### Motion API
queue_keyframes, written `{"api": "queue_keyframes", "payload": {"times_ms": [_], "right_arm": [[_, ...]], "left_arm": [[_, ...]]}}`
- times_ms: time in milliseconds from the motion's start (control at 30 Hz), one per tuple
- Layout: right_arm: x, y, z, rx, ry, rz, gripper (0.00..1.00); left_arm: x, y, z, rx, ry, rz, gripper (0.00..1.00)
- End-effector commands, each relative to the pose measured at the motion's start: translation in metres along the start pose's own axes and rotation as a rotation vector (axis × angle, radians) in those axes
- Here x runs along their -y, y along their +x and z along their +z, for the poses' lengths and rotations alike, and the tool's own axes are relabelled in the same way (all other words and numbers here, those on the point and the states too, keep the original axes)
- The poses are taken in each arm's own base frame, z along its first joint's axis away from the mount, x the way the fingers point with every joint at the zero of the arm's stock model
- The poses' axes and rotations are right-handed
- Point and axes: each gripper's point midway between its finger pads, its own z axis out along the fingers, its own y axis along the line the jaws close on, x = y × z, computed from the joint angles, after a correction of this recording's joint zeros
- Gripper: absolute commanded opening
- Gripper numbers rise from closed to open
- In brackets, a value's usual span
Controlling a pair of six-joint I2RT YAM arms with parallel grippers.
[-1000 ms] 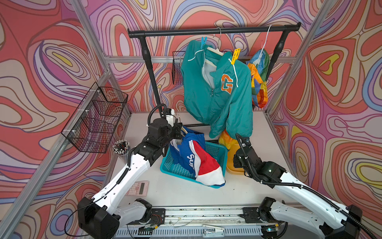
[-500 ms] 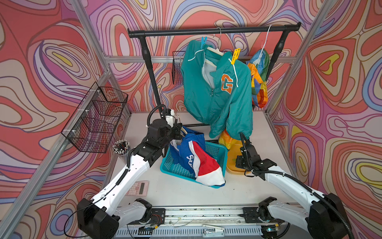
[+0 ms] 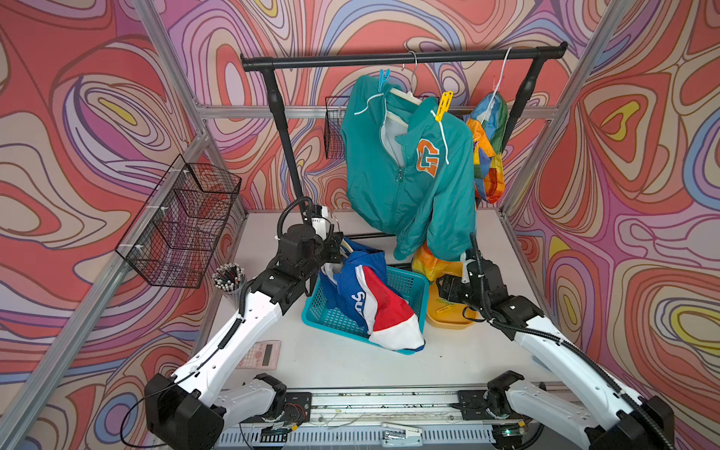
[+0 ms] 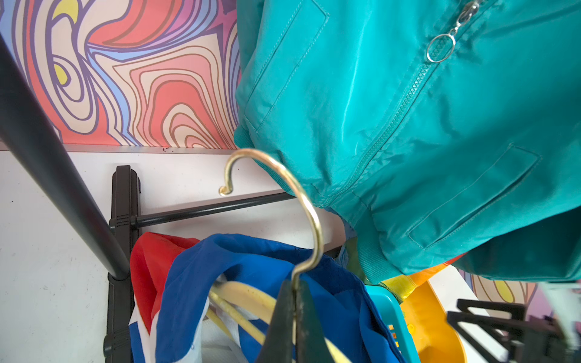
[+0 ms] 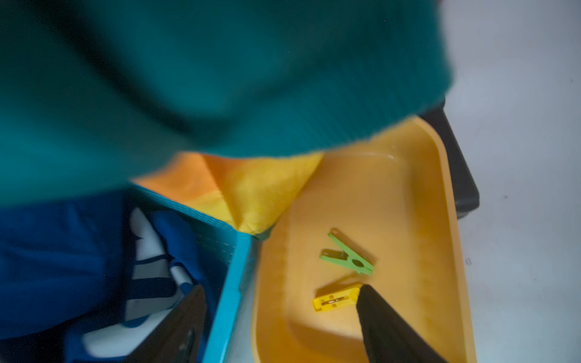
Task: Remove the clothespins securing jackets to the hanger
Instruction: Place the clothespin in the storage box.
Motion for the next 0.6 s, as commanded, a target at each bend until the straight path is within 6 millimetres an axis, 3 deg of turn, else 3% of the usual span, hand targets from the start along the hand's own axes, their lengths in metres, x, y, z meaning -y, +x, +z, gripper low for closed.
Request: {"api": "queue_keyframes", "payload": {"times_ms": [0, 133, 433, 567], "right_arm": [[-0.033, -0.025, -0.025, 0.069, -0.137, -0.014, 0.73], [-0.072, -0.031, -0.041, 0.092, -0.238, -0.051, 0.7], [-0.181, -0.021, -0.076, 0.143, -0.429, -0.258, 0.71], [-0.201, -0.004, -0.079, 0.112, -0.422, -0.371, 0.7]], "left_arm": [[0.005, -0.01, -0.007, 0.044, 0.021, -0.016, 0.0], [0.004, -0.01, -0.007, 0.042, 0.015, -0.018, 0.0], [-0.005, -0.01, -0.009, 0.03, -0.043, -0.016, 0.0], [-0.007, -0.009, -0.007, 0.013, -0.056, -0.023, 0.0]]}}
